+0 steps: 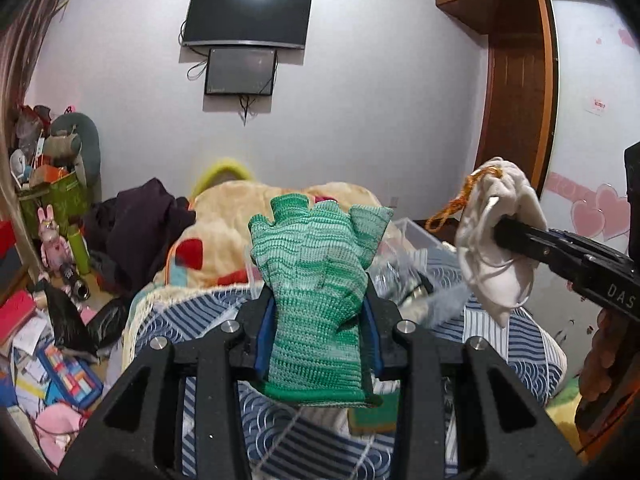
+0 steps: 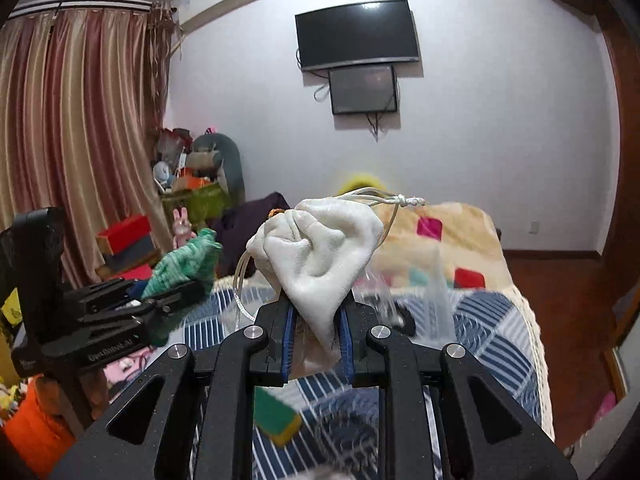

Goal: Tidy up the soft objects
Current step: 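Grasp the green knit glove with the left tool while the right tool grasps the white drawstring pouch, then carry the glove and pouch into the clear box and open both tools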

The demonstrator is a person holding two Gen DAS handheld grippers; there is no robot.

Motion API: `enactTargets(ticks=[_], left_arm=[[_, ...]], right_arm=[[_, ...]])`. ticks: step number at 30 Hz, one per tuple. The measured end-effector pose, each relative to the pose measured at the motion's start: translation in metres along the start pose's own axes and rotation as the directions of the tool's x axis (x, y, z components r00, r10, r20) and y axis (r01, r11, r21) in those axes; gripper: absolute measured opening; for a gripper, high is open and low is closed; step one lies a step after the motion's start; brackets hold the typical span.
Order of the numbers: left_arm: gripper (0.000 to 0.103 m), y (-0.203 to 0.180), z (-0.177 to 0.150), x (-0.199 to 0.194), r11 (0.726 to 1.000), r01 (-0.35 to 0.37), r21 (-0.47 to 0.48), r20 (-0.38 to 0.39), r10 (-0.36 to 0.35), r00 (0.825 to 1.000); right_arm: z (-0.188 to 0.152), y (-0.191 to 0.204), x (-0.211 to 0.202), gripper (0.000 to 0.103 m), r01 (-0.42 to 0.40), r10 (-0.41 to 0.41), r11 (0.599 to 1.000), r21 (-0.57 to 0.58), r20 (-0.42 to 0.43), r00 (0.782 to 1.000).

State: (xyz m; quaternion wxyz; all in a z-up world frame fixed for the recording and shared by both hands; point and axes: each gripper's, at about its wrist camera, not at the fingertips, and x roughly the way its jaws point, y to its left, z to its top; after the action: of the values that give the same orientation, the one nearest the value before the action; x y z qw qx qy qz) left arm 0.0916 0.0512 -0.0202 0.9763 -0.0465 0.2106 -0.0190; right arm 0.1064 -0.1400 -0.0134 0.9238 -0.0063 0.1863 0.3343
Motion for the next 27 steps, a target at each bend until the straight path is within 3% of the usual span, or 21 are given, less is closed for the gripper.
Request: enactTargets(ticks=[7, 15, 25, 27], left_arm=[[0.036, -0.002, 0.012, 0.028, 1.0, 0.005, 0.001, -0.017, -0.005, 1.0], [0.036, 0.011, 0.004, 0.076, 0.998, 0.03, -0.057, -0.114, -0.037, 0.993], [0.037, 0.014, -0.005, 0.12, 0.999, 0.015, -0.029, -0.235, -0.021, 0.972], [0.044, 0.012, -0.007, 0.119, 1.0, 0.016, -0.02, -0.244, -0.021, 0.97]], right_arm=[[0.003, 0.004, 0.041, 0.017, 0.016, -0.017, 1.0, -0.018, -0.029, 0.999], [-0.008, -0.001, 0.097, 0.017, 0.038, -0.037, 0.999, 0.002, -0.163, 0.986], [-0.031, -0.015, 0.118, 0.017, 0.053, -0.047, 0.998, 0.015, -0.283, 0.958], [-0.031, -0.013, 0.117, 0.02, 0.045, -0.045, 0.999, -0.008, -0.293, 0.955]])
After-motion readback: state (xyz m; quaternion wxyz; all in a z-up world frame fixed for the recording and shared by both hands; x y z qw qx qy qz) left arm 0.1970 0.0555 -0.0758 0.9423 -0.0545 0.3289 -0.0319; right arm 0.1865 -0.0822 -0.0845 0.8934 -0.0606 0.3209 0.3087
